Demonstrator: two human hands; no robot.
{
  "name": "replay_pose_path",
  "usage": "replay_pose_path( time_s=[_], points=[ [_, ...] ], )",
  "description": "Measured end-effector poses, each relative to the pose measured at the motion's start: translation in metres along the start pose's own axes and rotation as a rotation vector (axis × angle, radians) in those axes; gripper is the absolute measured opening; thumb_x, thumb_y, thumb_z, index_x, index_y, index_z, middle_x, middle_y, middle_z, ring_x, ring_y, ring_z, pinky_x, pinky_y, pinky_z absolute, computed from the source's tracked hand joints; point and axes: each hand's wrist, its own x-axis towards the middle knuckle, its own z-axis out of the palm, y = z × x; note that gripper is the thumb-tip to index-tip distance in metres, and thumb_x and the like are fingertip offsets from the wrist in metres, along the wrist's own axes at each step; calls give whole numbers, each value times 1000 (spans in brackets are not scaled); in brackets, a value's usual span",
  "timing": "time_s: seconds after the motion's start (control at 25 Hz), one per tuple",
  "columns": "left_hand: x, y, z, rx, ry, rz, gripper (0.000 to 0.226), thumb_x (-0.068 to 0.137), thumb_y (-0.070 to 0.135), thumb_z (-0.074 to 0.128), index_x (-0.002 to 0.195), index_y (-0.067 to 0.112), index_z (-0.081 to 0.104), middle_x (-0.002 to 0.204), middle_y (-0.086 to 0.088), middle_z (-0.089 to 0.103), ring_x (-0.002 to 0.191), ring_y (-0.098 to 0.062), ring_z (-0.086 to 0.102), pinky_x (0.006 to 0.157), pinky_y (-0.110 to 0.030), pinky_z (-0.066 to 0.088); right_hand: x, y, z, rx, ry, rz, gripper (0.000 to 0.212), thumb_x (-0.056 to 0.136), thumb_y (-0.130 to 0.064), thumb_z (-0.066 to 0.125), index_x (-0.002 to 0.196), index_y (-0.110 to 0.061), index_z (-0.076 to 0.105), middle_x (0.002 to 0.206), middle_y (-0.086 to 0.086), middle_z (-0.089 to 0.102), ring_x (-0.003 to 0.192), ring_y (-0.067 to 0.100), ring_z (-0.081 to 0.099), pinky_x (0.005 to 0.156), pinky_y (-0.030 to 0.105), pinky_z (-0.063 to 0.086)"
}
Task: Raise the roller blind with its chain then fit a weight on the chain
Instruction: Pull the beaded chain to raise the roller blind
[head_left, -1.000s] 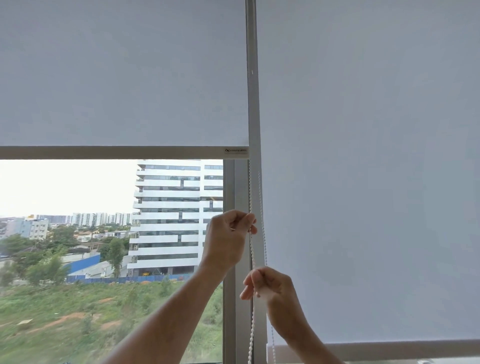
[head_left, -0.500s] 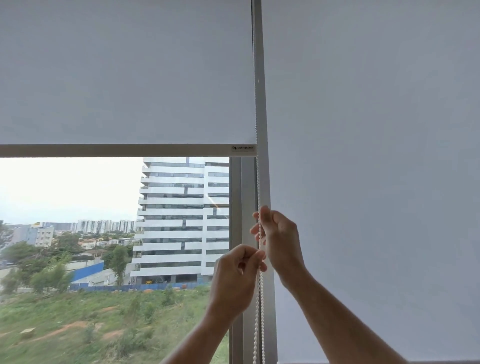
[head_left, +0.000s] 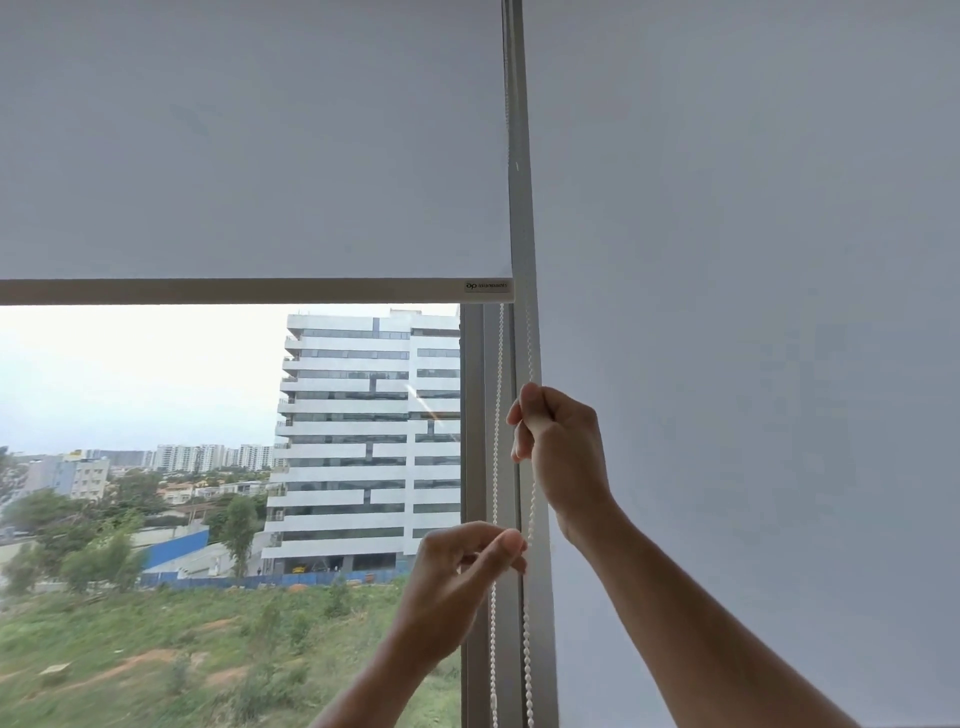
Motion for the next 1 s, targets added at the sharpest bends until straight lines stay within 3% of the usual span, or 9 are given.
replay_pose_path(
  time_s=[0.12, 0.32, 0.48, 0.6, 0.72, 0.8, 0.88, 1.0],
  points=[
    [7, -2, -6, -65, 121, -41, 38, 84, 56, 60, 80, 23, 78, 73, -2, 77, 66, -3, 67, 60, -12, 47, -13, 6, -3, -12, -22, 1, 44, 105, -27, 45, 67, -14, 64, 47, -5, 56, 46, 6, 51, 58, 28, 47],
    [37, 16, -4, -37, 196, -57, 39, 91, 52, 52, 74, 25, 76, 70, 1, 75, 65, -9, 65, 61, -21, 46, -38, 16, 0, 7, -61, -13, 43, 104, -21, 47, 65, -13, 64, 50, -2, 57, 51, 6, 55, 57, 17, 47],
    [68, 55, 1, -107, 209, -66, 34, 89, 52, 52, 82, 28, 76, 80, 1, 78, 70, -8, 66, 63, -25, 49, -58, 23, 0, 8, -71, 13, 42, 103, -19, 48, 65, -14, 63, 48, -1, 59, 49, 0, 51, 57, 11, 43],
    [88, 76, 5, -54, 181, -38, 23, 94, 41, 57, 81, 31, 73, 76, 9, 77, 64, 4, 63, 66, -21, 47, -69, 31, -4, 25, -99, 37, 42, 104, -20, 47, 65, -15, 62, 48, 0, 58, 46, 0, 46, 54, 12, 39],
    [92, 83, 10, -46, 179, -46, 19, 94, 25, 63, 78, 23, 74, 62, 10, 74, 56, 7, 62, 58, -9, 45, -72, 36, -9, 15, -123, 53, 40, 104, -19, 48, 67, -14, 62, 49, 0, 60, 48, 1, 51, 58, 12, 40],
    [88, 82, 12, -53, 196, -41, 20, 93, 22, 64, 77, 20, 75, 58, 11, 72, 54, 7, 61, 54, -4, 43, -70, 37, -15, 20, -184, 53, 40, 102, -31, 51, 67, -18, 67, 53, 0, 67, 54, 3, 60, 69, 18, 44],
    [84, 81, 11, -46, 215, -18, 18, 93, 21, 65, 78, 19, 75, 57, 11, 72, 55, 5, 64, 57, -4, 45, -69, 36, -24, 12, -237, 20, 52, 93, -62, 48, 68, -22, 71, 61, 0, 73, 63, 6, 69, 76, 20, 47],
    [77, 80, 13, -25, 233, -8, 17, 92, 22, 66, 78, 20, 75, 58, 9, 72, 56, 2, 65, 63, -11, 47, -58, 35, -37, -26, -70, -37, 81, 76, -89, 28, 70, -22, 73, 62, 0, 74, 61, 9, 70, 69, 16, 47]
  ],
)
